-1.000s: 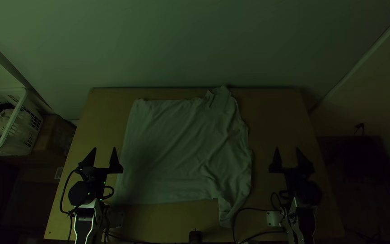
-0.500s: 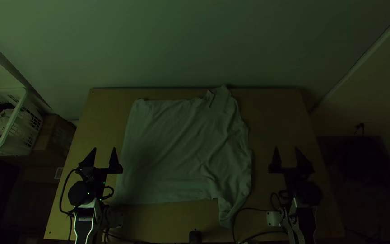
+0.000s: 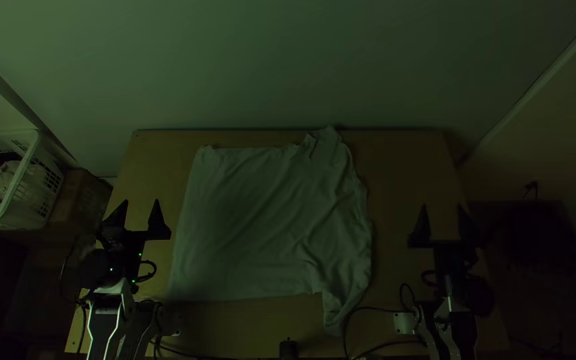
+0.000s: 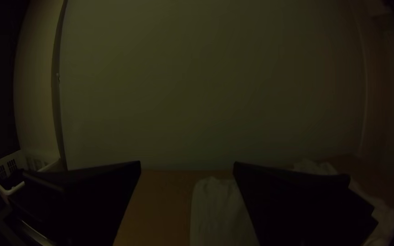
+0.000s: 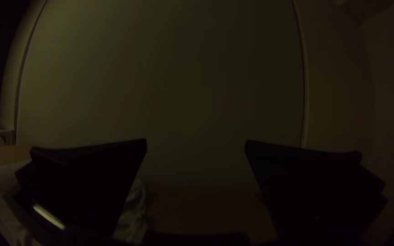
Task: Fold the t-shirt
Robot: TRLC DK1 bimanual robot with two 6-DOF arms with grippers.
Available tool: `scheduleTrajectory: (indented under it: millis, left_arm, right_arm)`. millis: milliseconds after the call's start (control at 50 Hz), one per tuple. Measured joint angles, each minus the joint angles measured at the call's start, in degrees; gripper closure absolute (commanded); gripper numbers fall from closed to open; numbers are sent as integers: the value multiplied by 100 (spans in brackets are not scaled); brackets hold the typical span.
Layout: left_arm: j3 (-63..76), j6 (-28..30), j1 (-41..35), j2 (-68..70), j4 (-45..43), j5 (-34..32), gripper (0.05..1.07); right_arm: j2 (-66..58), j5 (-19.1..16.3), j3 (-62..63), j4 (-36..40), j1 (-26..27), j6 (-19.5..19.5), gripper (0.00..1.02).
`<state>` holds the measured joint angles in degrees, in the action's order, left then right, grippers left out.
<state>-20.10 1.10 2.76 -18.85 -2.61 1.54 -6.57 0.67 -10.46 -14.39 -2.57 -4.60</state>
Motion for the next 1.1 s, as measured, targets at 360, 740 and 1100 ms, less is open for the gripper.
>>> scheduleTrajectory:
  millis: [360,740,1100]
  left_arm:
    - [-1425,0,-2,-1897,-101,17,10]
    - [-3071,0,-20,-3711,-31,13,10]
    - [-4478,-11,-118,-5416,380,-2,10]
  right_arm:
    - [-2470,2,-1810,-127,50,-20,3]
    - [-4813,463,-3460,-37,-192,-20,3]
    - [-6839,560,-5270,826,-632,264,3]
